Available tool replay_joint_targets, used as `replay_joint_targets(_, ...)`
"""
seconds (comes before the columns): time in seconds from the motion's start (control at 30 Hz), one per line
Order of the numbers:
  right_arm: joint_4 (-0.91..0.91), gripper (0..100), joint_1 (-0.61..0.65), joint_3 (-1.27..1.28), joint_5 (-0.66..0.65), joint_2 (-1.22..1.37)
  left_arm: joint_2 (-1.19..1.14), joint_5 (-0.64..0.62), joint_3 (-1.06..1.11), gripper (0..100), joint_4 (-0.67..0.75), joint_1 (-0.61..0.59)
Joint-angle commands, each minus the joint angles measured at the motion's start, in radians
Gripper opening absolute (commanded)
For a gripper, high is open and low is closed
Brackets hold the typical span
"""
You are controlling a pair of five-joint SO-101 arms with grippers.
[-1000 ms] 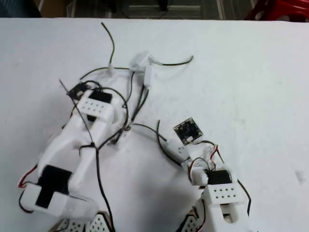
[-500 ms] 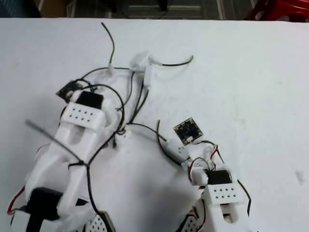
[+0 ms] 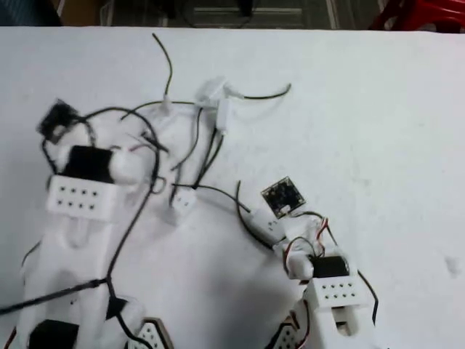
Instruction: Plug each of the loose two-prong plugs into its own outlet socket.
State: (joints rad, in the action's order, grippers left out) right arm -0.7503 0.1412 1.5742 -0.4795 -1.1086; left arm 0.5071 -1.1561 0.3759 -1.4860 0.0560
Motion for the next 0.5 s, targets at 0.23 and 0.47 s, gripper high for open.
replay_joint_targets(0.23, 0.013, 3.2, 0.01, -0.005, 0.0, -0.015, 0.042, 0.006, -0.232, 23, -0.003, -0.179)
replay_joint_targets(0.47, 0.013, 3.2, 0.01, -0.005, 0.0, -0.015, 0.041, 0.011, -0.345, 23, -0.003, -0.177)
